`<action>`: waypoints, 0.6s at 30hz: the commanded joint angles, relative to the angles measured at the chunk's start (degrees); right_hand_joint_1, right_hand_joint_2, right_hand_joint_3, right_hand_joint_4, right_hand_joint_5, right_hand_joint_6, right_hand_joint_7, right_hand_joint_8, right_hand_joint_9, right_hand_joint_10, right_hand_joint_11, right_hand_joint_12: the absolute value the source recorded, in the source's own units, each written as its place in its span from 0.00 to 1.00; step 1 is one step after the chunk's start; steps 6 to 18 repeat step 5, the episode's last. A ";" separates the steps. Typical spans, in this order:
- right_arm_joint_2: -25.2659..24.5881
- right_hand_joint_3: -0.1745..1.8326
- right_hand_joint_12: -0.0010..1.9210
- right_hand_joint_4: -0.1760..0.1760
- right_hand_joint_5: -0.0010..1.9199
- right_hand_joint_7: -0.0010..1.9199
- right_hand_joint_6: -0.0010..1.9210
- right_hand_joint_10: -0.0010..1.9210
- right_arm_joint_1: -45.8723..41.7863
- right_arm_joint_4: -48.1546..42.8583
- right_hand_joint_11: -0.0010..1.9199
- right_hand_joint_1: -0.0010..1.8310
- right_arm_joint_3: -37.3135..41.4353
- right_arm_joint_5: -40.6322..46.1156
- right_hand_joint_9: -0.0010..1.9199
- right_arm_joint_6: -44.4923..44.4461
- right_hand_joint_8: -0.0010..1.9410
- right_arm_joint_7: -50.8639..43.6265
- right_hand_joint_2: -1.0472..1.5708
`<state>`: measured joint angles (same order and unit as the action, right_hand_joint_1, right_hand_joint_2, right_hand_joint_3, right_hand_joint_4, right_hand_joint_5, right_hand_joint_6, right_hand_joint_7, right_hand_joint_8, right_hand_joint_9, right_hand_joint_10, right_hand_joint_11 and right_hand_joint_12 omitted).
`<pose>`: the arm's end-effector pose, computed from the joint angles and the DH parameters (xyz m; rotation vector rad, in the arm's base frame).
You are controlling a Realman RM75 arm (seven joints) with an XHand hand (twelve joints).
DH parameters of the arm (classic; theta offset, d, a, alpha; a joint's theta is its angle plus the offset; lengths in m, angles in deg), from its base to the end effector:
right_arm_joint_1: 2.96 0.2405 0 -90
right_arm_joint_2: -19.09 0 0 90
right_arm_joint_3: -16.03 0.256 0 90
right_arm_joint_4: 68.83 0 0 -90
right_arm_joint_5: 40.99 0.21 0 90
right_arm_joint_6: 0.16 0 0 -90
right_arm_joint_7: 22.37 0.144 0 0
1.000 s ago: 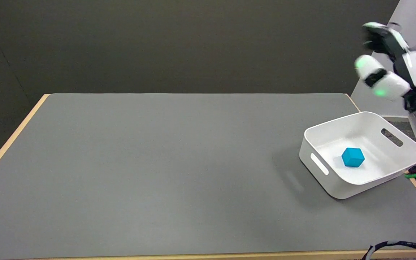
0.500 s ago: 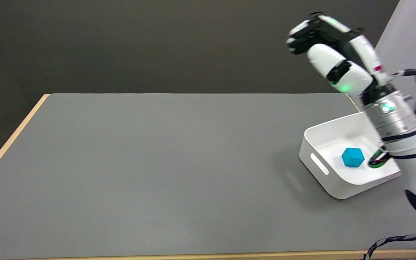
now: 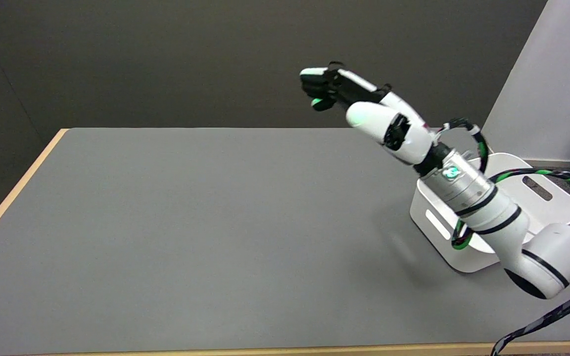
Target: Place blue wooden cube into white box.
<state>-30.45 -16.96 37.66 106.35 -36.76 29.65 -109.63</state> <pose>-0.1367 -0.2760 0.3058 2.0426 -0.7527 0.9798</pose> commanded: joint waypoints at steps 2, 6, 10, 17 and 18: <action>2.31 0.58 0.48 0.66 0.10 0.10 0.23 0.28 4.76 -1.78 0.00 0.05 -10.63 -2.66 0.05 -2.46 0.16 5.21 0.73; 2.16 0.61 0.44 0.47 0.08 0.07 0.23 0.27 4.82 -2.60 0.00 0.08 -10.42 -2.19 0.02 -2.32 0.14 5.21 0.73; 2.16 0.61 0.44 0.47 0.08 0.07 0.23 0.27 4.82 -2.60 0.00 0.08 -10.42 -2.19 0.02 -2.32 0.14 5.21 0.73; 2.16 0.61 0.44 0.47 0.08 0.07 0.23 0.27 4.82 -2.60 0.00 0.08 -10.42 -2.19 0.02 -2.32 0.14 5.21 0.73; 2.16 0.61 0.44 0.47 0.08 0.07 0.23 0.27 4.82 -2.60 0.00 0.08 -10.42 -2.19 0.02 -2.32 0.14 5.21 0.73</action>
